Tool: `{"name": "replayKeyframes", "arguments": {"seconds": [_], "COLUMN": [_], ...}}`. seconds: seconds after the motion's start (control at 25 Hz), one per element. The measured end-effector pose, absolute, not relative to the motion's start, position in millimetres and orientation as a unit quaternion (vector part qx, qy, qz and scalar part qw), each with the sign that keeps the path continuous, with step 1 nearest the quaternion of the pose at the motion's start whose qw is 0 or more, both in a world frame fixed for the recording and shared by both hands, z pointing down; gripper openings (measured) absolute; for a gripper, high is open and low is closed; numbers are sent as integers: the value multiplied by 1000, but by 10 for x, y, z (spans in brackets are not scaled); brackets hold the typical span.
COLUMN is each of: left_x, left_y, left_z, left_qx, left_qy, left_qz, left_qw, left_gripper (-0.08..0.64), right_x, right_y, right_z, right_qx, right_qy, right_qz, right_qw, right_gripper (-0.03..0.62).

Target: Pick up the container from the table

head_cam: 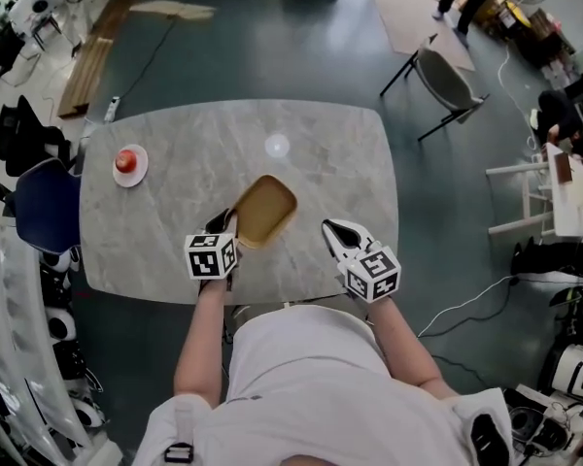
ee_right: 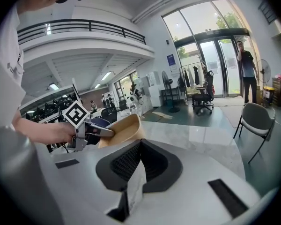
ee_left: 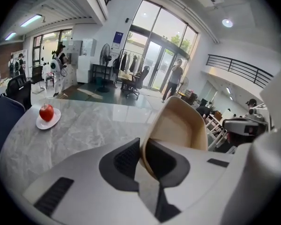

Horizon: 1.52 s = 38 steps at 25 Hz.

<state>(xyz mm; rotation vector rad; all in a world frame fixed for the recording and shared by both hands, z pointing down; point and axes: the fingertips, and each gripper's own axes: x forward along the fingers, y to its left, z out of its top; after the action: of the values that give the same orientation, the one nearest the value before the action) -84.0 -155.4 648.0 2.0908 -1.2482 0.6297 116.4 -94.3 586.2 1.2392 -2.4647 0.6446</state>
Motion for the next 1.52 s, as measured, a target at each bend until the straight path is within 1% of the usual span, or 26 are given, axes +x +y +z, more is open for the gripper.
{"name": "replayKeyframes", "arguments": {"seconds": [0.36, 0.76, 1.16, 1.52], "left_x": [-996, -1233, -1393, -1438], "left_y": [-1508, -1439, -1337, -1262], "left_z": [5782, 5136, 4810, 4726], "left_qx": [808, 808, 804, 804], "left_qy": [-496, -543, -570, -577], "left_qz": [192, 139, 125, 114], "left_qw": [254, 181, 117, 92], "left_gripper": [43, 43, 43, 43], "right_x": [839, 692, 620, 585], "right_y": [-1134, -1250, -1253, -1137], "right_z": [5464, 5105, 4910, 4857], "right_qx": [404, 392, 383, 374], "right_qy": [-886, -901, -909, -917], "right_qz": [188, 161, 146, 112], "right_qw": [127, 92, 73, 81], "right_gripper": [11, 11, 11, 11]}}
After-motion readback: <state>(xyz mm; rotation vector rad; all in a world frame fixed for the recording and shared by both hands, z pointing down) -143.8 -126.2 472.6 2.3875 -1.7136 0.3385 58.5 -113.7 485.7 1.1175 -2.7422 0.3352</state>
